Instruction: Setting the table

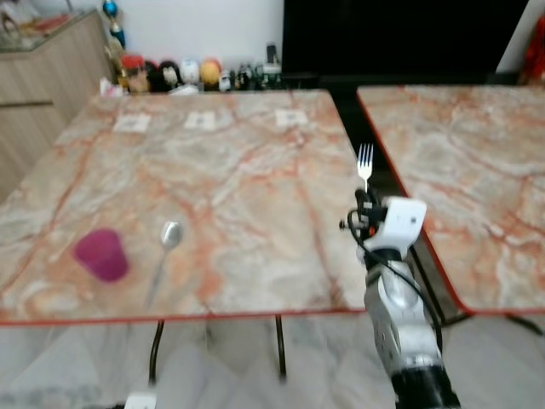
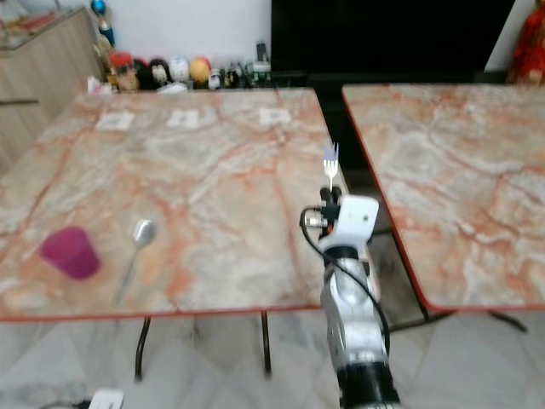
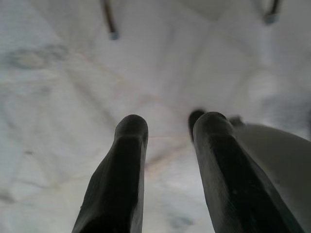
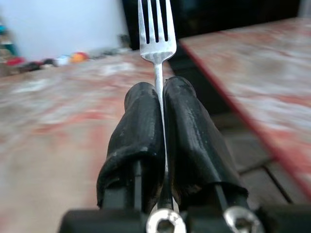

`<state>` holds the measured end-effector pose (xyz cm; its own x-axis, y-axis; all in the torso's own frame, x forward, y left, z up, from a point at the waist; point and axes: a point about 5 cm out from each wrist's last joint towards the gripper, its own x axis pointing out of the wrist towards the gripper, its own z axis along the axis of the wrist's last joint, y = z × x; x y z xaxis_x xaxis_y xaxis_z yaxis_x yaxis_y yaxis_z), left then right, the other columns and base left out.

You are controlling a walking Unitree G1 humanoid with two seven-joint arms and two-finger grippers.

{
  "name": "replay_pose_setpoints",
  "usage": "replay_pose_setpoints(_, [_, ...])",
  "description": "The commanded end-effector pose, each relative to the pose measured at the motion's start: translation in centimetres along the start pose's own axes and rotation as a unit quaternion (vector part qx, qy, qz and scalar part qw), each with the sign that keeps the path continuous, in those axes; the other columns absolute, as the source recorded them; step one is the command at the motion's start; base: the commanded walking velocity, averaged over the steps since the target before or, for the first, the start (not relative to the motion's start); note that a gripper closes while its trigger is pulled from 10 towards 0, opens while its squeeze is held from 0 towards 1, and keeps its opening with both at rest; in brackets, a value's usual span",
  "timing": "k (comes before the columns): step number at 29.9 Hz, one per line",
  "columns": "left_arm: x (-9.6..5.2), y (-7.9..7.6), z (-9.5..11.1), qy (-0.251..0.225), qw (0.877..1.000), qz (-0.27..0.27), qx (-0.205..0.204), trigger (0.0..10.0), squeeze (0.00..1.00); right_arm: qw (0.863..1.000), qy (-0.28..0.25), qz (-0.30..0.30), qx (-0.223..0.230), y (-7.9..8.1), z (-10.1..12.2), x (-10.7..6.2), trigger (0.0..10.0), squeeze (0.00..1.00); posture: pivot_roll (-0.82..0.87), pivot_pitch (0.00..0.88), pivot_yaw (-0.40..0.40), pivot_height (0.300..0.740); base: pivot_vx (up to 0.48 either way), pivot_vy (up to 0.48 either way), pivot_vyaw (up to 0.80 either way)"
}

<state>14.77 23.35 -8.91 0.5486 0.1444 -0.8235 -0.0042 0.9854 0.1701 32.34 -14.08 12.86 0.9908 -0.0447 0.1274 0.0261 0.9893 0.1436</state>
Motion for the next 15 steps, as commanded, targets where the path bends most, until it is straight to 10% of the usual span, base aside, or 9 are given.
replay_pose_setpoints(1, [-0.2,0.7,-0.9,0.015,1.0,0.006,0.002,10.0,0.0,1.0,-0.008,0.008,0.006,0.9,0.4,0.2,10.0,0.0,-0.11,0.0,0.039,0.74,0.0,-0.454,0.0])
replay_pose_setpoints(15, [-0.5,1.8,-1.3,0.023,1.0,0.012,0.0,10.0,0.0,1.0,-0.009,0.004,0.008,0.9,0.6,0.6,10.0,0.0,-0.12,0.0,0.042,0.74,0.0,-0.453,0.0])
